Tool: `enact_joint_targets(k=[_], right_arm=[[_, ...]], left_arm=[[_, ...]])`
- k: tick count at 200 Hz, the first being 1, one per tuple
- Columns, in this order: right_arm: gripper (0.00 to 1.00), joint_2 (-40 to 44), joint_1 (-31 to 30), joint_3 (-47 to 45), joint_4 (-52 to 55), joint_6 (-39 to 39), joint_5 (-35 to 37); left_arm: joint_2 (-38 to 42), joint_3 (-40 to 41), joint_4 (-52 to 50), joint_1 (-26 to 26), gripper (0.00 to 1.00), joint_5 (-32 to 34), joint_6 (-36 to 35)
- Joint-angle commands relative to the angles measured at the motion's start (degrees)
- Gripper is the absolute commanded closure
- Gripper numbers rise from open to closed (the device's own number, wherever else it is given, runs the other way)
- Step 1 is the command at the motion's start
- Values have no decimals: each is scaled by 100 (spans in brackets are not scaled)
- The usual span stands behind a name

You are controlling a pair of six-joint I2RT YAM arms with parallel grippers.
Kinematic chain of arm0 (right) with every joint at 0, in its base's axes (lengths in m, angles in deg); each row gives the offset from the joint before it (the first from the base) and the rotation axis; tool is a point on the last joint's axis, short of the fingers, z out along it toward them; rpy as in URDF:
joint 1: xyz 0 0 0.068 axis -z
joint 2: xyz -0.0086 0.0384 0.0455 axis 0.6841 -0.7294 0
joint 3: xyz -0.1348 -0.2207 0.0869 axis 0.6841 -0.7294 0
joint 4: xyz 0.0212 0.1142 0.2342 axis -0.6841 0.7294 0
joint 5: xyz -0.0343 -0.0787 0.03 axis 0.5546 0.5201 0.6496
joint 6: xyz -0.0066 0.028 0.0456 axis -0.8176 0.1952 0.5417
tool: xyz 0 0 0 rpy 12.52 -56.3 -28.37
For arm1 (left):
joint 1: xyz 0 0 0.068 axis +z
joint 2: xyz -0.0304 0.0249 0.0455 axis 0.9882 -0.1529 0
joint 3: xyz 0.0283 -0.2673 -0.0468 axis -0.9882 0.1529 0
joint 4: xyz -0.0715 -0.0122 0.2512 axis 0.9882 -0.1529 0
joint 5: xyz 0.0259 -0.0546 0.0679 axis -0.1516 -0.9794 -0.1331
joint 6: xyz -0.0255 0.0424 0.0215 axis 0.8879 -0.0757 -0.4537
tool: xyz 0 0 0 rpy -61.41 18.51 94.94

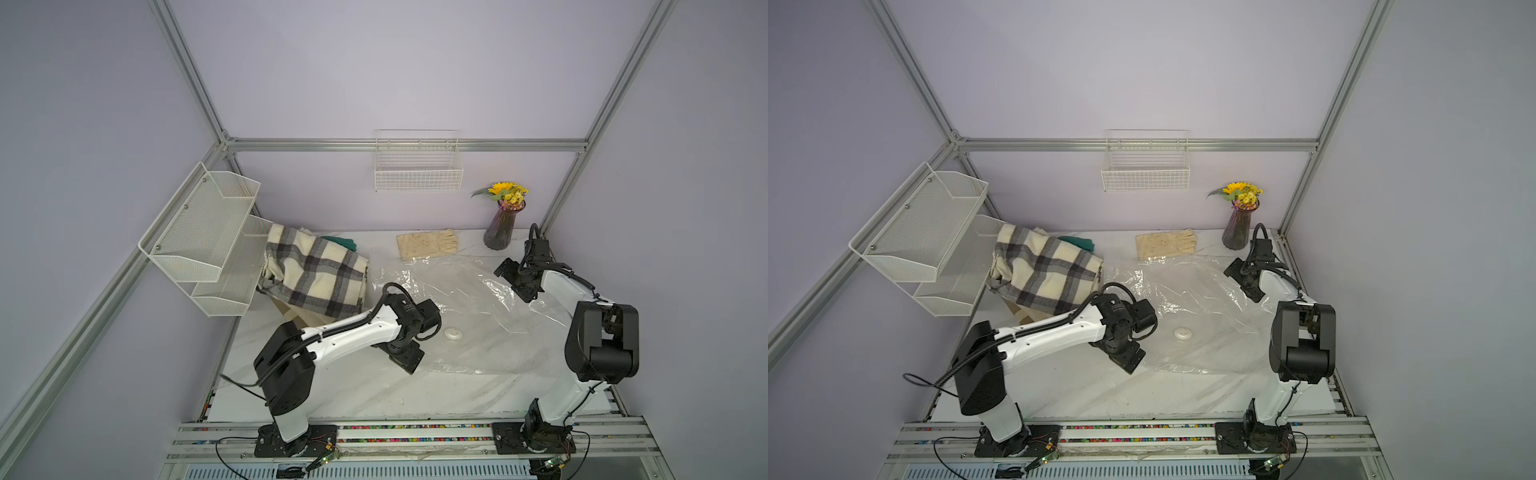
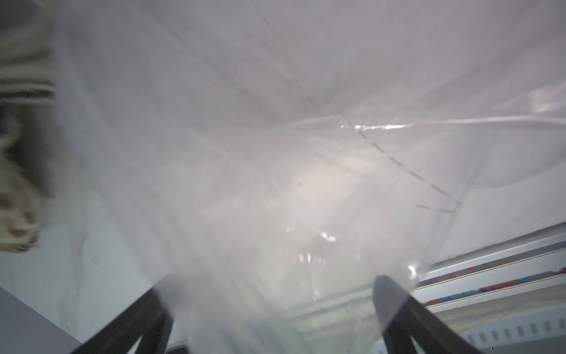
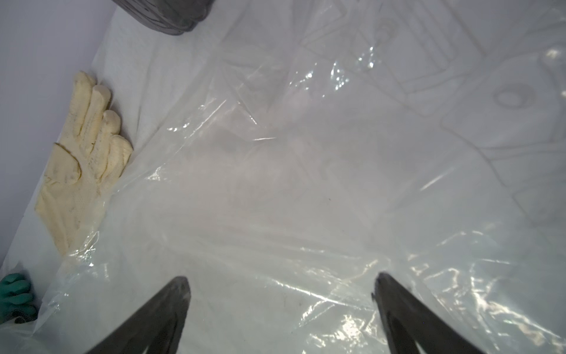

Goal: Take the scarf out of the vacuum bag
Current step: Adjust the vacuum bag at the center of the board, then reset both arms

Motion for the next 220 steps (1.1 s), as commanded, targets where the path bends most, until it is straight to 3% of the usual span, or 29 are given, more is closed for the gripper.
enact_joint_targets(k=[1,29,49,68,83,115,134,164,174,202,211,220], right_arm=[[3,755,-351,-75,-470,-281,671],[3,1349,-620,-344,-1221,-368,1073],[3,1446,-659,-549,-1875,-132,1185],[3,1289,-673,-597,-2241,64,1248],[3,1092,-677,-573,-2563,-27,1074],[3,902,-766,-724,-3413,-793,1135],[3,989,-925,-951,-3802,-1421,1805],[3,1341,-935,-1663,-4391,-2017,2387],[3,1647,-945,-2264,-5093,-2220,2505],[3,1895,-944,-4204,-8046,-3624,1463],[3,1765,-943,-4391,-8141,-3658,1332],[3,1763,-943,-4503,-7842,-3629,1329]], left_arm=[[1128,-716,-94,341,0,1924,338],[2409,-605,1321,1590,0,2352,67],[3600,878,3805,2325,0,2988,-685],[4210,2382,6482,2690,0,3381,-2507],[4003,2516,6716,3096,0,3554,-2809],[3624,3233,6893,4196,0,2857,-2157],[3378,3833,7125,4716,0,2565,-1811],[2798,5002,8586,5045,0,2405,-1811],[2561,5286,9038,5058,0,2299,-1857],[1751,5850,10294,5067,0,2260,-1855],[1531,5942,10830,5059,0,2229,-2063],[1527,5850,10749,5005,0,2121,-2103]])
